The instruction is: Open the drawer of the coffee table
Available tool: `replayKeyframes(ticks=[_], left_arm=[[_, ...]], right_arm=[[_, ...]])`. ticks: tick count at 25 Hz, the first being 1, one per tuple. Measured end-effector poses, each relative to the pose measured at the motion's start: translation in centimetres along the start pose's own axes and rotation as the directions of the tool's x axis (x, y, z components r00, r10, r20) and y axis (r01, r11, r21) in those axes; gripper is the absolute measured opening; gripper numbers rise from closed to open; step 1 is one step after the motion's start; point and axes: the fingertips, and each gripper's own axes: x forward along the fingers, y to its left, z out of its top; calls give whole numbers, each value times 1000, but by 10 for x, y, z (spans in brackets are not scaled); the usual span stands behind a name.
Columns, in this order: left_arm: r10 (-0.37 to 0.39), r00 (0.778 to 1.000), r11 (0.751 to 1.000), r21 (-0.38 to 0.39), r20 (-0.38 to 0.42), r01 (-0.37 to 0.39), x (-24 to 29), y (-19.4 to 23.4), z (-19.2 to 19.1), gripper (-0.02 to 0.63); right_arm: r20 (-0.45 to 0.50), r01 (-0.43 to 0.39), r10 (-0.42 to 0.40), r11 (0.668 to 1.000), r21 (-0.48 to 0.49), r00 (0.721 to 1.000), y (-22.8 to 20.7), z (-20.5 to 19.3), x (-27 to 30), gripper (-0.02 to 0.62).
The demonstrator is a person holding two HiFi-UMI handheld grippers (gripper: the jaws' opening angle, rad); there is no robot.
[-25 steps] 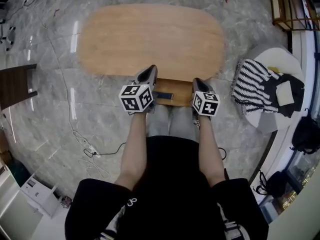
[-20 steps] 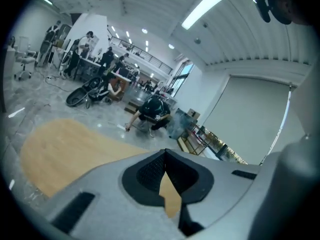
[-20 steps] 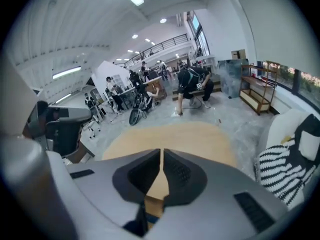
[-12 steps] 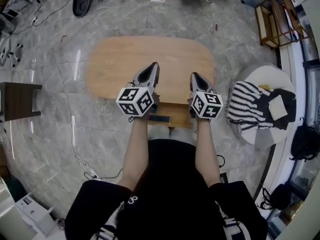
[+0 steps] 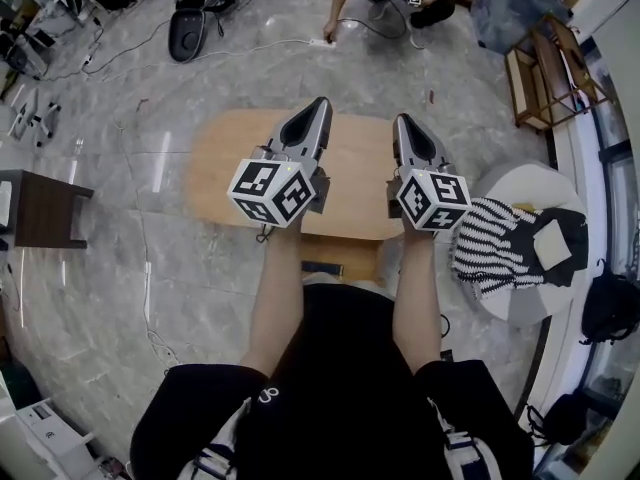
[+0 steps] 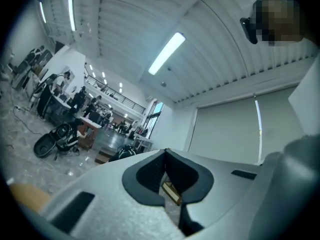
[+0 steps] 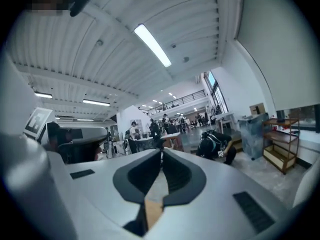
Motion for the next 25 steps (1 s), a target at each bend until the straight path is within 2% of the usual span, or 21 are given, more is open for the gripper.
replayKeyframes(ticks=[4, 6, 8, 11, 15, 25], left_arm=[[-15, 1000, 990, 143, 3, 15, 13, -25, 35, 9], [21, 1000, 976, 218, 1, -21, 18, -30, 50, 9], [77, 997, 964, 254, 17, -79, 20, -30, 64, 9], [139, 989, 946, 289, 41, -145, 15, -30, 73, 9], [180, 982, 935, 299, 59, -190, 5, -28, 67, 9], [191, 980, 931, 304, 61, -201, -2, -27, 54, 9]], right_arm=[[87, -32, 38, 997, -73, 995, 17, 54, 0, 17], [111, -29, 41, 994, -101, 993, 22, 75, 2, 17], [131, -19, 35, 993, -119, 991, 24, 93, 2, 15], [142, 12, 10, 989, -149, 990, 25, 110, -5, 14], [144, 20, 4, 987, -163, 990, 23, 115, -19, 12], [109, 14, 9, 978, -208, 994, 21, 99, -31, 11]])
